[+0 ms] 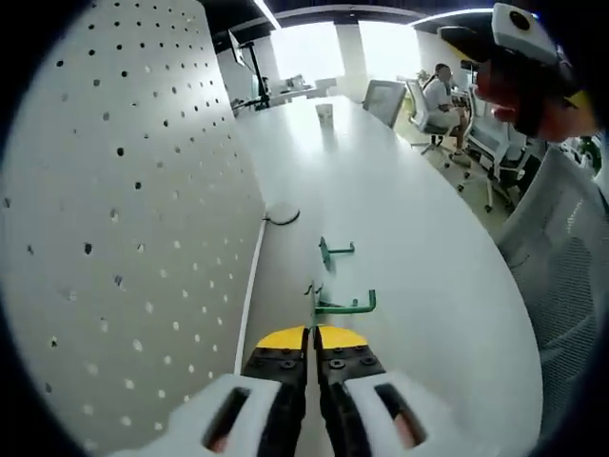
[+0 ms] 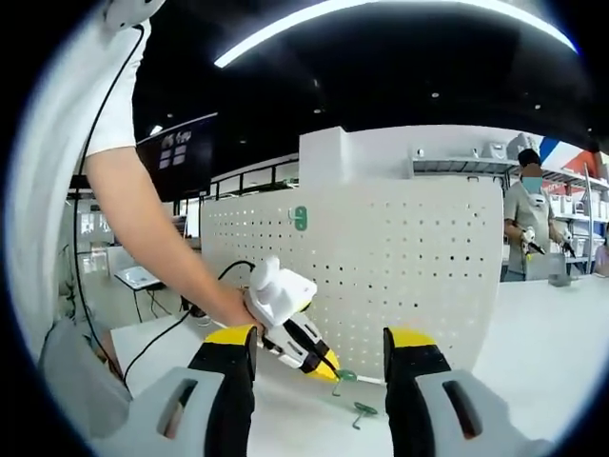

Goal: Insert the hook assembly into the mounting plate slot until the hook locks in place.

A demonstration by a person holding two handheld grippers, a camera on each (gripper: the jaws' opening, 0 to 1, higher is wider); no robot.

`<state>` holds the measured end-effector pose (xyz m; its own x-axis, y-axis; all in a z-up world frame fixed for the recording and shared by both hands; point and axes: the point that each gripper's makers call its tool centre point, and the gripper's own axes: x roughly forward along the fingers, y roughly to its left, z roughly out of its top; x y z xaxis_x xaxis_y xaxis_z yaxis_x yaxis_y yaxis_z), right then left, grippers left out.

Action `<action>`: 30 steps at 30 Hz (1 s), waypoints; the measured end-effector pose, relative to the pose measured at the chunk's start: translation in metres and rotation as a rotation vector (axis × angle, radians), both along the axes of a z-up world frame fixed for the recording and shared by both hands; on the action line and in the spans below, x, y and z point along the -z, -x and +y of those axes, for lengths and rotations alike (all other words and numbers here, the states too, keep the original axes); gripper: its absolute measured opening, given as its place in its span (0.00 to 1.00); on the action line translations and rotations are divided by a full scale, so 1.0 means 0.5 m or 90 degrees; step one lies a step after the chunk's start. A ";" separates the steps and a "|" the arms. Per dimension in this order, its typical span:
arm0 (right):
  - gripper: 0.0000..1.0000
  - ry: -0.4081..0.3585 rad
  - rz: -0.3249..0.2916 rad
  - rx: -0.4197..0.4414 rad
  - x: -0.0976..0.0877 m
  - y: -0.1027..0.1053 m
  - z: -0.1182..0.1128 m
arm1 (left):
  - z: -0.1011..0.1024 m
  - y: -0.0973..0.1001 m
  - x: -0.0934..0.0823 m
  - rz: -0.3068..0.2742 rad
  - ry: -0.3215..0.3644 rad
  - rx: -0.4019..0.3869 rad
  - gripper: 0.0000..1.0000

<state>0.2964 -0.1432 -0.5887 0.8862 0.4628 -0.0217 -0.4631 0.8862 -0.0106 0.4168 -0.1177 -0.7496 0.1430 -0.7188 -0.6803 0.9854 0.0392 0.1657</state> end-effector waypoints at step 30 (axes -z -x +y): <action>0.51 -0.035 -0.005 -0.017 -0.053 -0.011 0.034 | 0.044 0.003 -0.181 -0.038 0.197 -0.074 0.02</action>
<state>0.3019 -0.1262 -0.5621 0.8739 0.4860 0.0117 -0.4861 0.8732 0.0341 0.4152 -0.0957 -0.6591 0.2689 -0.8668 -0.4198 0.9603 0.2077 0.1862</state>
